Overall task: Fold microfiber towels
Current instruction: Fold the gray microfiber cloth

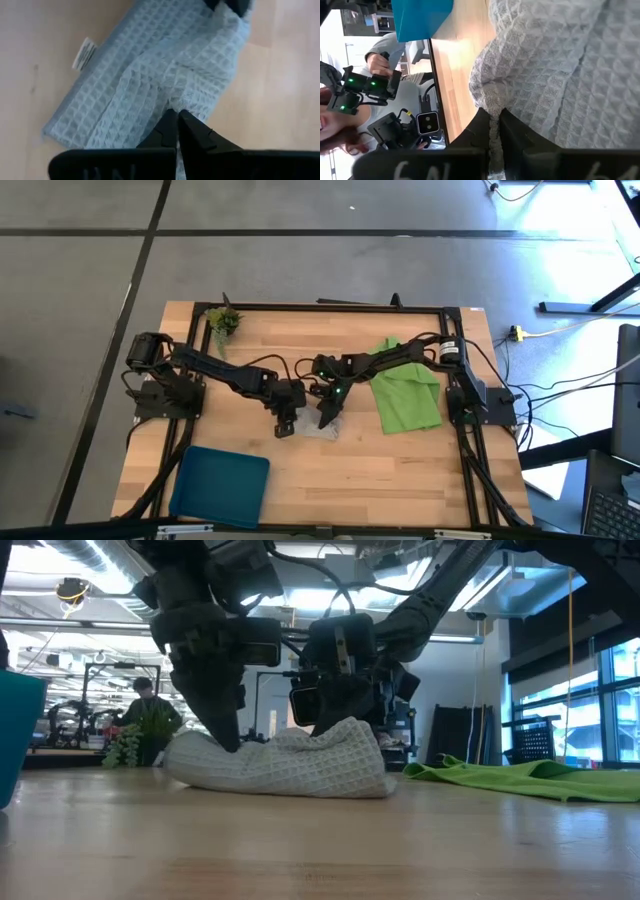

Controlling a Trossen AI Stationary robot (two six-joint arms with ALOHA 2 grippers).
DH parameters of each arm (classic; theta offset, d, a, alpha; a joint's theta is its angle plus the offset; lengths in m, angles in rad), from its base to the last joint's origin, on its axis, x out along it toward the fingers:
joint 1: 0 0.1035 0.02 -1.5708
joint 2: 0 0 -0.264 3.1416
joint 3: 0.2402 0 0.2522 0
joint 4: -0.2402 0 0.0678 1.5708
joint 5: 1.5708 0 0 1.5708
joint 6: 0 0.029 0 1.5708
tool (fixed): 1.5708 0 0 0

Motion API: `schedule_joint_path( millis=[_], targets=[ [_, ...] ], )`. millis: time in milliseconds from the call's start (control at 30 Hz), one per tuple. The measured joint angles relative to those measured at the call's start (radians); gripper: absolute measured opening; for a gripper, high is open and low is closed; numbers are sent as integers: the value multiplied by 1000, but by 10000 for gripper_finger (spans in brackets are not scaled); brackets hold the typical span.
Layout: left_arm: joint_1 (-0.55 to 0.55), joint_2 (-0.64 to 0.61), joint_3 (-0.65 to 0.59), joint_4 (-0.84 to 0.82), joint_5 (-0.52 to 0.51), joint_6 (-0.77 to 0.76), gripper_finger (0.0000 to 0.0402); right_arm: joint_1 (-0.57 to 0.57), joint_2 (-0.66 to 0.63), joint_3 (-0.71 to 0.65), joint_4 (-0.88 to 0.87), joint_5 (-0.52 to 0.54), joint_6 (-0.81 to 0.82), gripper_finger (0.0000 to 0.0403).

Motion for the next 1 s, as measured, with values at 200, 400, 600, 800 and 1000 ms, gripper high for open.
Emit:
schedule_joint_path(
  millis=[200,400,600,800,1000],
  targets=[
    [1,0,0,4,-102,-20,0,0,0,0,-5,0,4,23],
    [15,56,1,14,-125,-16,0,0,0,0,-6,0,5,23],
    [31,96,5,14,-117,-15,0,0,0,0,-6,-4,3,23],
    [31,98,5,0,-107,-15,0,1,-23,1,-34,16,-28,23],
    [23,100,5,-12,-108,-19,0,-2,-93,0,-168,172,-102,23]
  ],
)
